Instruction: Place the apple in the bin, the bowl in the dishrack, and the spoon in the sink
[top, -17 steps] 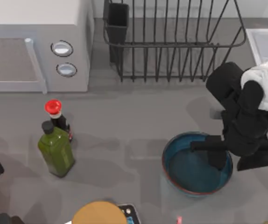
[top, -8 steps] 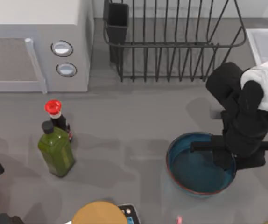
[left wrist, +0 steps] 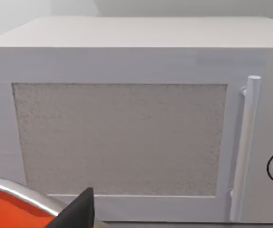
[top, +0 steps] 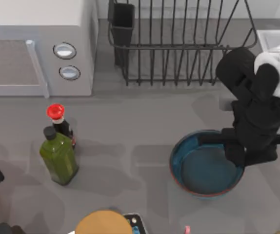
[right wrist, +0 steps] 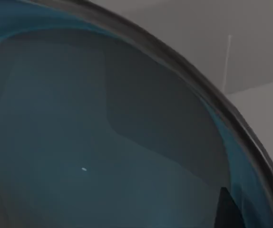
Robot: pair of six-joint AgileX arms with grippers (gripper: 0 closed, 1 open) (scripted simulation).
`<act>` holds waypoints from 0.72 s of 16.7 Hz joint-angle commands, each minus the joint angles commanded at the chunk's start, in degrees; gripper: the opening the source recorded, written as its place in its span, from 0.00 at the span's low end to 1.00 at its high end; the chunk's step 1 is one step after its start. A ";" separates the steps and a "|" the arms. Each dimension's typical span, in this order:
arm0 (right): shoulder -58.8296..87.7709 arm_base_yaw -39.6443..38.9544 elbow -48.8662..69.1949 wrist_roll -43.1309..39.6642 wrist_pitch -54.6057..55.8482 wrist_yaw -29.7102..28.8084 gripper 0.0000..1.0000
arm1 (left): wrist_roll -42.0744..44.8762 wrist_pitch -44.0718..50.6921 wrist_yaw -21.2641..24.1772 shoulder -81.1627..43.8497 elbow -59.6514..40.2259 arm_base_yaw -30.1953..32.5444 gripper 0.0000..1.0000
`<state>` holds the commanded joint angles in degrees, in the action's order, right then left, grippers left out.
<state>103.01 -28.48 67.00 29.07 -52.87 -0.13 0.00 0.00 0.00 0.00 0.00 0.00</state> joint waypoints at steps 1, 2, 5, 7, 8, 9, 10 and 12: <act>-0.65 0.00 1.61 -0.03 -3.01 0.02 0.00 | 0.00 0.00 0.00 0.00 0.00 0.00 1.00; -1.10 0.13 3.05 0.05 -6.43 0.00 0.00 | 0.00 0.00 0.00 0.00 0.00 0.00 1.00; -3.51 0.22 8.28 0.05 -13.80 0.15 0.00 | 0.00 0.00 0.00 0.00 0.00 0.00 1.00; -4.86 0.36 9.86 -0.20 -15.76 0.09 0.00 | 0.00 0.00 0.00 0.00 0.00 0.00 1.00; -4.93 0.35 9.91 -0.24 -15.86 0.09 0.00 | 0.00 0.00 0.00 0.00 0.00 0.00 1.00; -4.93 0.35 9.91 -0.24 -15.86 0.09 0.00 | 0.00 0.00 0.00 0.00 0.00 0.00 1.00; -4.93 0.35 9.91 -0.24 -15.86 0.09 0.00 | 0.00 0.00 0.00 0.00 0.00 0.00 1.00; -4.73 0.15 9.78 -0.20 -15.61 0.03 0.00 | 0.00 0.00 0.00 0.00 0.00 0.00 1.00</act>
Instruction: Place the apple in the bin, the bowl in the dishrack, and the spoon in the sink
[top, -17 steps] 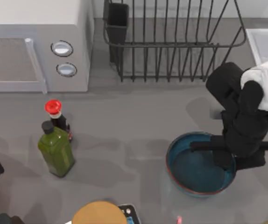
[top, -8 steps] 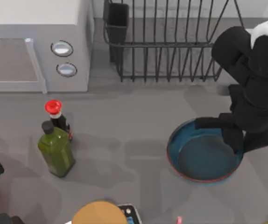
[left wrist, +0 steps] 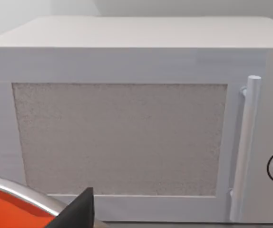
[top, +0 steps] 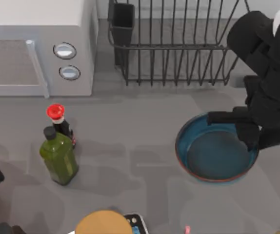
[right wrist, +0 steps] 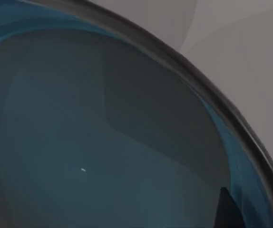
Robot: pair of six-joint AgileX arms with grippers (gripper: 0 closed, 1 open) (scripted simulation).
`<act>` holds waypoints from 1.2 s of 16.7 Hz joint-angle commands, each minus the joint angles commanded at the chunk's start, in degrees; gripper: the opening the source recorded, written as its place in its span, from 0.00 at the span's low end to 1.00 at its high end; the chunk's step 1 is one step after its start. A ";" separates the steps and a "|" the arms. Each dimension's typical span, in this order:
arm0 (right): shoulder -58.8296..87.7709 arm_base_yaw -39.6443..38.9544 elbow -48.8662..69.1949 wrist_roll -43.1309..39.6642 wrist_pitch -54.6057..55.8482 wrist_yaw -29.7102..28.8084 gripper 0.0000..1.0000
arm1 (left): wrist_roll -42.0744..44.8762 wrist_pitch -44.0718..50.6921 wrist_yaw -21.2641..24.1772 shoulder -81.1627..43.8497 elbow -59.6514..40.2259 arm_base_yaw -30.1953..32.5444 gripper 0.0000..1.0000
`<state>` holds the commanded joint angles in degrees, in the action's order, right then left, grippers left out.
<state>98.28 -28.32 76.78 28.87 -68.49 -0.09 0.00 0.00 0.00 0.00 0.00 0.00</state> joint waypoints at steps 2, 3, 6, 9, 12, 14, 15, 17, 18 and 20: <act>-0.33 -0.98 0.36 -0.73 1.82 -1.78 0.00 | 0.00 0.00 0.00 0.00 0.00 0.00 1.00; -0.64 -1.85 0.69 -1.40 3.58 -3.48 0.00 | 0.00 0.00 0.00 0.00 0.00 0.00 1.00; -2.15 -5.82 1.99 -4.50 12.01 -11.56 0.00 | 0.00 0.00 0.00 0.00 0.00 0.00 1.00; -4.21 -11.09 3.15 -8.92 22.83 -22.08 0.00 | 0.00 0.00 0.00 0.00 0.00 0.00 1.00; -6.73 -17.01 3.91 -14.23 35.82 -33.63 0.00 | 0.00 0.00 0.00 0.00 0.00 0.00 1.00; -8.75 -20.94 4.30 -17.86 45.28 -41.32 0.00 | 0.00 0.00 0.00 0.00 0.00 0.00 1.00; -9.83 -22.81 4.51 -19.59 49.83 -45.01 0.00 | 0.00 0.00 0.00 0.00 0.00 0.00 1.00; -12.05 -26.21 4.91 -22.69 57.62 -51.69 0.00 | 0.00 0.00 0.00 0.00 0.00 0.00 1.00; -13.10 -27.67 5.11 -24.02 60.69 -54.54 0.00 | 0.00 0.00 0.00 0.00 0.00 0.00 1.00; -14.78 -29.95 5.43 -26.03 65.07 -58.75 0.00 | 0.00 0.00 0.00 0.00 0.00 0.00 1.00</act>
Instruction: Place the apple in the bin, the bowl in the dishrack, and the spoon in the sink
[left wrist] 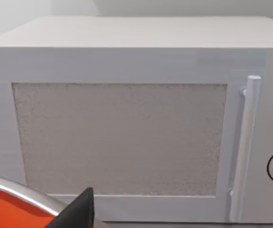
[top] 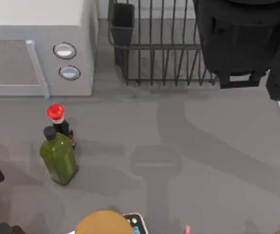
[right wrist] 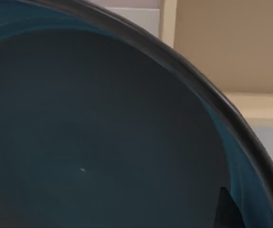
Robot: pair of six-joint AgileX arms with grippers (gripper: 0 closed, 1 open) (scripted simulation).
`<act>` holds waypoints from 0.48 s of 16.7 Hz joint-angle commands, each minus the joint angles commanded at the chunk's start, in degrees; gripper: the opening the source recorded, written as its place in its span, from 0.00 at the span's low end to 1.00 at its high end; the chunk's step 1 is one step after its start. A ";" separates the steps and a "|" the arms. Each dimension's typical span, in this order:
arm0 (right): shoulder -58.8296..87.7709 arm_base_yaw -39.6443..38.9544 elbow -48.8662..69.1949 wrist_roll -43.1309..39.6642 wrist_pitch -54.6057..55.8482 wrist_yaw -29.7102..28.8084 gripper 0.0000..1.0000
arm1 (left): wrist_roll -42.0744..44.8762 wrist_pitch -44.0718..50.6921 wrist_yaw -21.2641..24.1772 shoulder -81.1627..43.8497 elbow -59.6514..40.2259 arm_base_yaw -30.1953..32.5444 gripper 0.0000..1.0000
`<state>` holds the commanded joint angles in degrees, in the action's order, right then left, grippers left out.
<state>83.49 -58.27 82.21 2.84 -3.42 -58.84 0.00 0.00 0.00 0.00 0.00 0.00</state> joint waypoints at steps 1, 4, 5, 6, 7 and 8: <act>-0.56 -0.72 0.09 -0.63 1.27 -1.21 0.00 | 0.00 0.00 0.00 0.00 0.00 0.00 1.00; -0.92 -1.18 0.16 -1.03 2.07 -1.97 0.00 | 0.00 0.00 0.00 0.00 0.00 0.00 1.00; -0.92 -1.18 0.16 -1.03 2.07 -1.97 0.00 | 0.00 0.00 0.00 0.00 0.00 0.00 1.00; -0.74 -0.91 0.05 -0.92 1.99 -1.87 0.00 | 0.00 0.00 0.00 0.00 0.00 0.00 1.00; -0.63 -0.85 0.05 -0.92 2.11 -1.80 0.00 | 0.00 0.00 0.00 0.00 0.00 0.00 1.00; -0.06 -0.52 0.01 -0.94 2.72 -1.47 0.00 | 0.00 0.00 0.00 0.00 0.00 0.00 1.00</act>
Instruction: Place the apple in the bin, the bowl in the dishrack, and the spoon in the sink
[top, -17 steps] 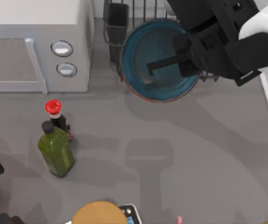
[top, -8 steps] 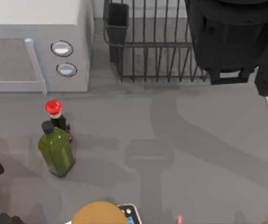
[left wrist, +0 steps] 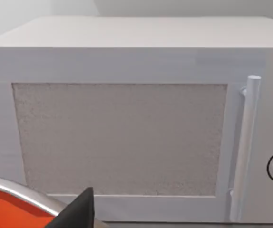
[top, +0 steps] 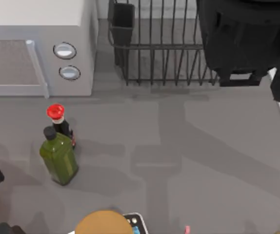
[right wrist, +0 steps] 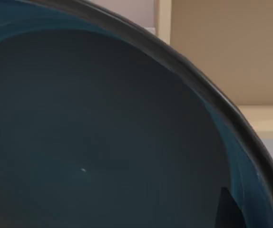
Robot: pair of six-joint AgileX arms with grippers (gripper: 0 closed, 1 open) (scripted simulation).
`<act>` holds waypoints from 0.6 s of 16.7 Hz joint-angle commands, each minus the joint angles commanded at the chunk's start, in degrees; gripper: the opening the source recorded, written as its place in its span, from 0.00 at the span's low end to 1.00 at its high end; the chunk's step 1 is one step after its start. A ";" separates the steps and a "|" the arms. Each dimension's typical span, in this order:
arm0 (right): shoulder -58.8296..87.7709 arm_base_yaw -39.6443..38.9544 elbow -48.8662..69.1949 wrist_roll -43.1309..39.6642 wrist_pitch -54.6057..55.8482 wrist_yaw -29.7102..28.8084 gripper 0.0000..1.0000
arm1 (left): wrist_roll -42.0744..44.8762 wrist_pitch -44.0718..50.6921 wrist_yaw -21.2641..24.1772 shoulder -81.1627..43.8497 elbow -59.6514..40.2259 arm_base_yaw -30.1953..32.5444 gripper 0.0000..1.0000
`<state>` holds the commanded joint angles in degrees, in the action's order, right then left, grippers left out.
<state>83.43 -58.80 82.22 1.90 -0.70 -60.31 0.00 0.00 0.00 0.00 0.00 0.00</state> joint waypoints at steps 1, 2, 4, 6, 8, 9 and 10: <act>1.10 0.65 -0.08 -0.03 1.19 0.61 0.00 | 0.00 0.00 0.00 0.00 0.00 0.00 1.00; 2.69 1.59 -0.19 -0.06 2.91 1.44 0.00 | 0.00 0.00 0.00 0.00 0.00 0.00 1.00; 7.22 4.17 -0.58 -0.16 7.88 3.76 0.00 | 0.00 0.00 0.00 0.00 0.00 0.00 1.00; 12.45 7.44 -1.24 -0.29 14.12 6.85 0.00 | 0.00 0.00 0.00 0.00 0.00 0.00 1.00; 18.08 11.17 -2.14 -0.43 20.86 10.44 0.00 | 0.00 0.00 0.00 0.00 0.00 0.00 1.00; 20.87 13.10 -2.66 -0.50 24.28 12.32 0.00 | 0.00 0.00 0.00 0.00 0.00 0.00 1.00; 23.55 15.00 -3.21 -0.58 27.60 14.19 0.00 | 0.00 0.00 0.00 0.00 0.00 0.00 1.00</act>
<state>106.98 -43.80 79.01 1.32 26.90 -46.12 0.00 0.00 0.00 0.00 0.00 0.00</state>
